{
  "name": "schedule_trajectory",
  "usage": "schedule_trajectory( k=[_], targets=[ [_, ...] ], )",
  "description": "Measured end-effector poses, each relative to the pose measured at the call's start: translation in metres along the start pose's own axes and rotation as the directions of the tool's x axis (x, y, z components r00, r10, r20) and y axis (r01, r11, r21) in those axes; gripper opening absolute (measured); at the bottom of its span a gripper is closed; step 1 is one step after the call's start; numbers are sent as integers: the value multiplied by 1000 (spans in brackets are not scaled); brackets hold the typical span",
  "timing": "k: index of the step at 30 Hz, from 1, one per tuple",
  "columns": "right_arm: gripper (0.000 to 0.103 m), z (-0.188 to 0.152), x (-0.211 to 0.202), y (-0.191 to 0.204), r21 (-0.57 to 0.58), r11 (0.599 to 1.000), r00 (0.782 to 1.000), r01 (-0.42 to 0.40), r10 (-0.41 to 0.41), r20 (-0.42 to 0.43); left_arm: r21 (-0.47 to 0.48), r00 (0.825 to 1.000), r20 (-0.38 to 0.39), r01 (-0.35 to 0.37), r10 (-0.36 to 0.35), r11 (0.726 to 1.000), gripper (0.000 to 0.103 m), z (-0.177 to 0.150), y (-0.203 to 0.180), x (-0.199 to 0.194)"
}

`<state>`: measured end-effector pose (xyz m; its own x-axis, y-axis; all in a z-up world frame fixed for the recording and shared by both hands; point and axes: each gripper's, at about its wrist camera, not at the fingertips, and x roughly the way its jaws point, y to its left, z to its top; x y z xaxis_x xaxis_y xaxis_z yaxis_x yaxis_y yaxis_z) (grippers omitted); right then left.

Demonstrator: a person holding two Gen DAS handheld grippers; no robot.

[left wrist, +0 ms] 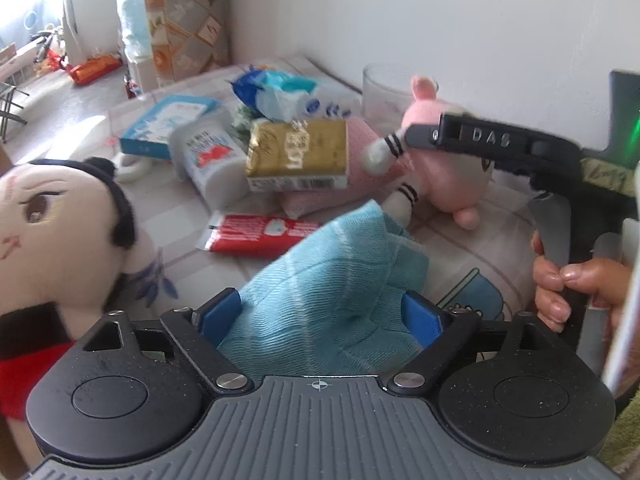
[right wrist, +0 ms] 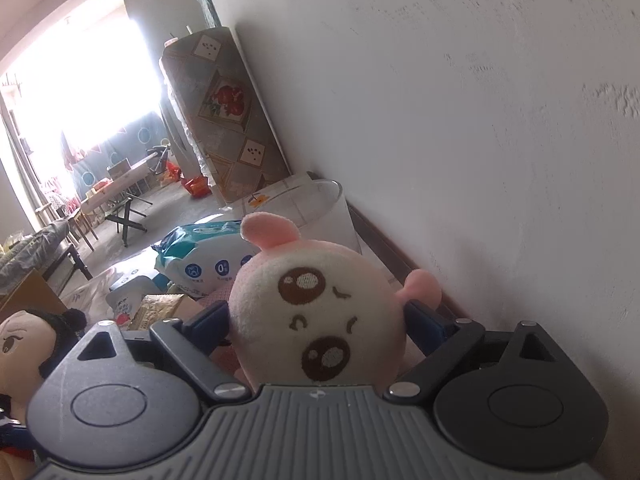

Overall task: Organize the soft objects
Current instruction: 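Grasp the teal towel with the left tool while the right tool grasps the pink bunny, then carry the towel and bunny over the cardboard box with both tools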

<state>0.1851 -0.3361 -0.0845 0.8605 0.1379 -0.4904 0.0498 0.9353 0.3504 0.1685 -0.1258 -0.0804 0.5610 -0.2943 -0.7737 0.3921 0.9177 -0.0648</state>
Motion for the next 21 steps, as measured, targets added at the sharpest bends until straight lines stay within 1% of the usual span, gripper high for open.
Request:
schedule_trajectory(
  k=[4,5,7,8,10,11,13,15,17,21],
  targets=[
    [96,-3,1,3,-26,1000,1000,6,-6,-7,17,998,-51,-38,39,999,87,-1,-5,19],
    [96,-3,2,3,-29,1000,1000,5,-5,-9,18,998,-53,-43,44,999,86,-3,-6,21],
    [96,-4,4,2,-32,999,1000,-1,0,-15,21,998,-42,-44,45,999,77,-5,-6,20],
    [95,-4,5,1,-30,1000,1000,-6,5,-19,22,998,-38,-48,49,999,73,-5,-6,18],
    [92,-5,5,0,-26,1000,1000,-15,14,-23,16,998,-28,-53,53,998,58,-7,-4,16],
    [90,-5,4,0,-26,1000,1000,-14,13,-21,12,998,-22,-57,57,998,53,-7,-3,15],
    [89,-6,0,0,-22,1000,1000,-10,10,-15,6,998,-5,-57,57,998,35,-7,-1,12],
    [88,-7,-6,1,-22,1000,1000,-4,4,-10,10,997,12,-73,73,997,28,-9,0,8],
    [88,-8,-14,2,-23,1000,1000,5,-5,0,7,996,22,-82,82,997,25,-10,1,3],
    [88,-7,-40,6,-49,998,998,42,-40,45,-24,997,54,-62,63,998,23,-14,3,-14]
  ],
)
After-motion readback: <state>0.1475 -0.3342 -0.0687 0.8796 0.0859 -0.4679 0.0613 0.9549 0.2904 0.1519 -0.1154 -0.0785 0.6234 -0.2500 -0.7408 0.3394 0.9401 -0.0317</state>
